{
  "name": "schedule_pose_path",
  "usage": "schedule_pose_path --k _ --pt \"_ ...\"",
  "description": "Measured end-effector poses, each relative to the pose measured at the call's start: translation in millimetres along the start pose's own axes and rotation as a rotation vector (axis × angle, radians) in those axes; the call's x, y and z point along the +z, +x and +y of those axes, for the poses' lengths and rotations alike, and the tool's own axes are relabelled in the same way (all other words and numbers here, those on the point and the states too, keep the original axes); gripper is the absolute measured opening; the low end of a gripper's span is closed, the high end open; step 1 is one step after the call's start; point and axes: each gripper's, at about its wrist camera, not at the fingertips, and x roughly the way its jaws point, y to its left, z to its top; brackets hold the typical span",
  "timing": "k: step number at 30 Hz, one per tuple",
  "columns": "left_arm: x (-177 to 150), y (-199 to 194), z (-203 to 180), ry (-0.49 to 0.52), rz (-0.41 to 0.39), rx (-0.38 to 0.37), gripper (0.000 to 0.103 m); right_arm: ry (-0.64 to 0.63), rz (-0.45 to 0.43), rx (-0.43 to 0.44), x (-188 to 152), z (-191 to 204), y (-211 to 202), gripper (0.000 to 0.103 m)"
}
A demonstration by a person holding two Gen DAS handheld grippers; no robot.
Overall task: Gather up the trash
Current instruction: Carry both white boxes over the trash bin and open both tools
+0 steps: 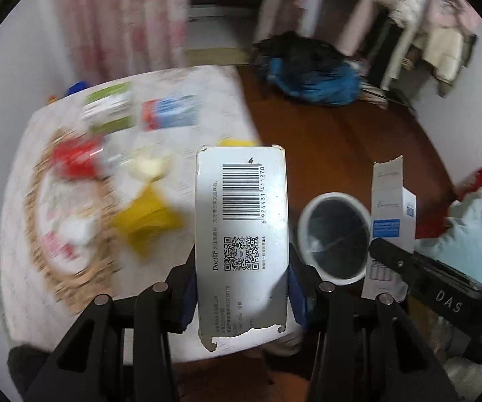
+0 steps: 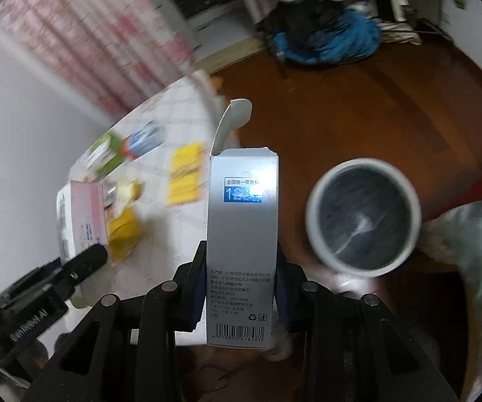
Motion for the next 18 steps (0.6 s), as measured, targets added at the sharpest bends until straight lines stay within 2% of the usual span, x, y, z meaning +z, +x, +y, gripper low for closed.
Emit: schedule_pose_path --k 4,9,13,18 --pt "26 48 -48 0.022 0.049 -0.090 0.042 0.049 0.015 -0.078 24 -67 14 0.036" --pt "43 125 -96 0.038 0.164 -0.181 0.042 0.118 0.101 -0.124 44 -145 63 0.036" --pt "47 178 -127 0.054 0.263 -0.221 0.042 0.154 0.160 -0.152 52 -187 103 0.036" --pt "45 226 -144 0.059 0.355 -0.235 0.043 0.185 0.210 -0.172 56 -222 142 0.036"
